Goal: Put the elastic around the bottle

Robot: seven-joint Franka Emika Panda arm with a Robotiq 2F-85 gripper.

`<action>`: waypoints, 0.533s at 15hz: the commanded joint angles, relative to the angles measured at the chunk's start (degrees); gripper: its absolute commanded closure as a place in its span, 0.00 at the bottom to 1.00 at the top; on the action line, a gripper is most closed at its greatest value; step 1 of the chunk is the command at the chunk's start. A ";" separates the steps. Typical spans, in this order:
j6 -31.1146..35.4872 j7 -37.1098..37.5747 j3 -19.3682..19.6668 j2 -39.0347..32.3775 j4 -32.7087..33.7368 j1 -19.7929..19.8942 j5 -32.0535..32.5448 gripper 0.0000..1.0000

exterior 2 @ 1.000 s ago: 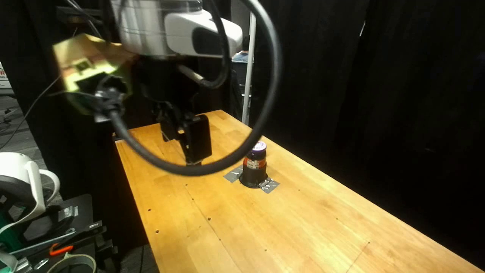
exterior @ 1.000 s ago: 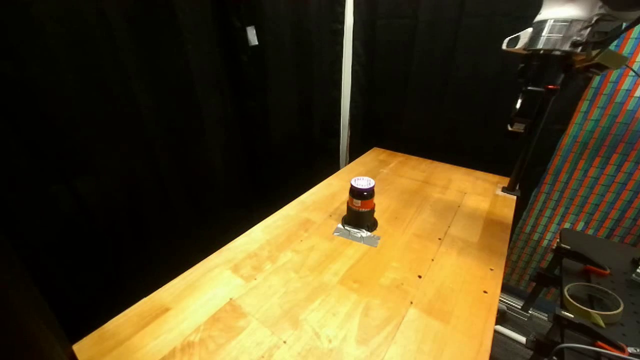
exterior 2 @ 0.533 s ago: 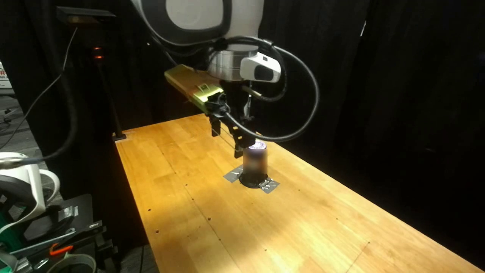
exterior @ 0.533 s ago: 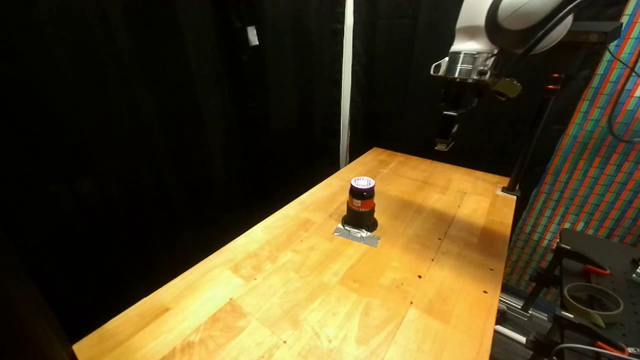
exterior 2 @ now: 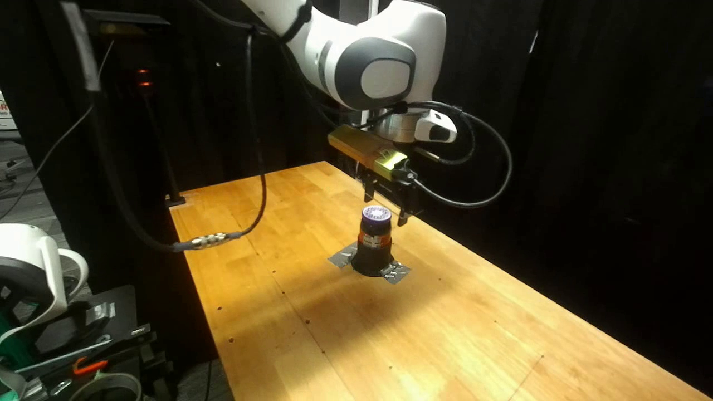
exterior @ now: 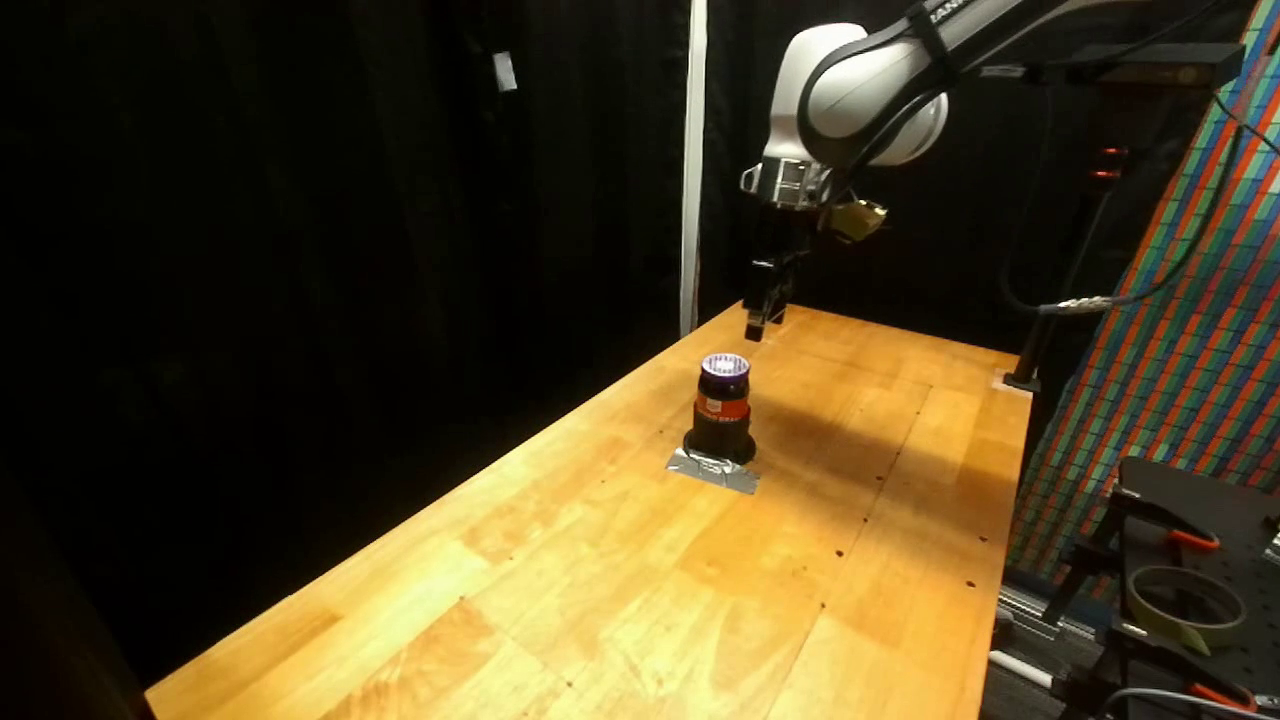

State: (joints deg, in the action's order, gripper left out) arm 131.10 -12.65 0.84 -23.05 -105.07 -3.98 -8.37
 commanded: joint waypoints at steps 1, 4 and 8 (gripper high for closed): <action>-2.76 -0.37 -3.01 -10.84 14.41 2.15 1.23 0.00; -7.08 1.40 -3.90 -17.44 23.60 1.95 1.92 0.00; -21.30 5.31 -3.63 -24.31 35.58 0.73 3.63 0.00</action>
State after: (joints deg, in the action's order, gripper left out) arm 120.32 -10.83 -2.16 -41.34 -80.72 -2.97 -6.54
